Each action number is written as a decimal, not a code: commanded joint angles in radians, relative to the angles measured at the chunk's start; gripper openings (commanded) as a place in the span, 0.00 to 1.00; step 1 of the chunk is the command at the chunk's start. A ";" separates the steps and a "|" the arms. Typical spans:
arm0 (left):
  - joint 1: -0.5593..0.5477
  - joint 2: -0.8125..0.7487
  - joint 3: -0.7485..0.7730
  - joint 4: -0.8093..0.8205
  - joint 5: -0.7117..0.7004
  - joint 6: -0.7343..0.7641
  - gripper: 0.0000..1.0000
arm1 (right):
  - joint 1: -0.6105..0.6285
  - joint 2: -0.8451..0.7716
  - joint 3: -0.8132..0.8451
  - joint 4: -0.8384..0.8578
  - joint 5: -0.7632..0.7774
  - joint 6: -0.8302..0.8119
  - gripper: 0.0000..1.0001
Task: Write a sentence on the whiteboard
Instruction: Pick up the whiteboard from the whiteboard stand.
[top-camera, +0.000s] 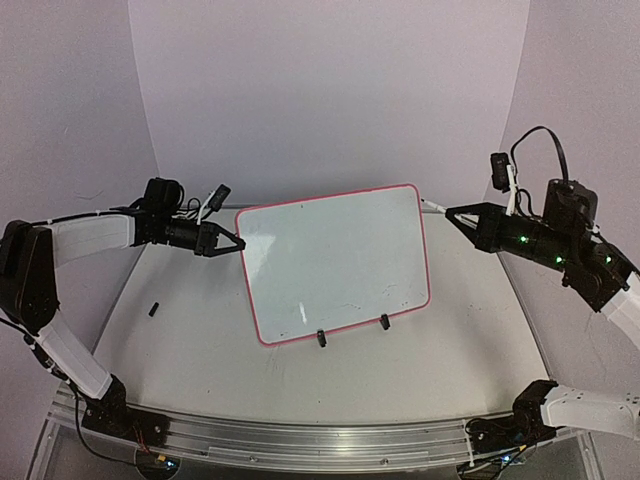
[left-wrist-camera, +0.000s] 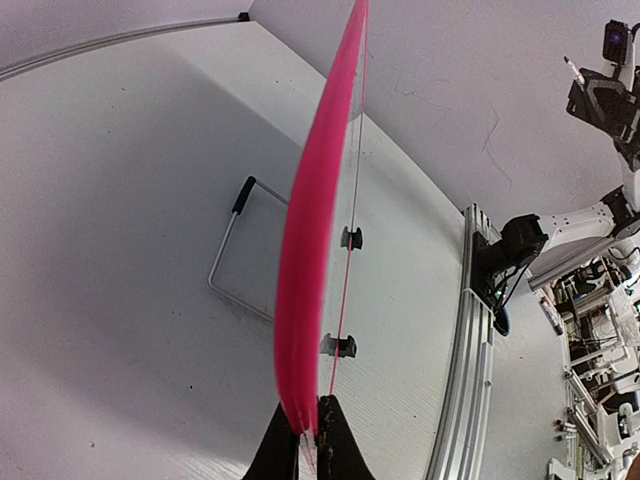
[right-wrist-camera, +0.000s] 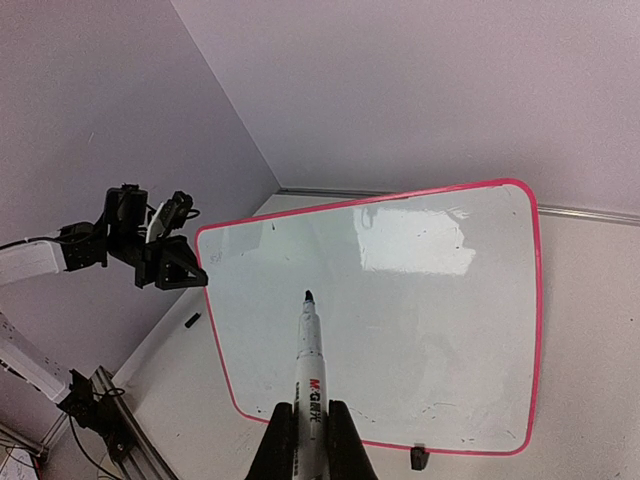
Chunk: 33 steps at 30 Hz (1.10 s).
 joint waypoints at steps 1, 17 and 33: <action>-0.015 -0.029 -0.044 0.141 0.036 -0.001 0.00 | -0.004 0.006 0.005 0.039 -0.016 -0.010 0.04; -0.034 0.003 0.000 0.048 0.012 0.045 0.11 | -0.005 0.020 -0.010 0.066 -0.043 0.013 0.04; -0.030 -0.055 0.003 -0.048 -0.101 0.087 0.46 | 0.034 0.115 -0.045 0.208 -0.122 0.089 0.01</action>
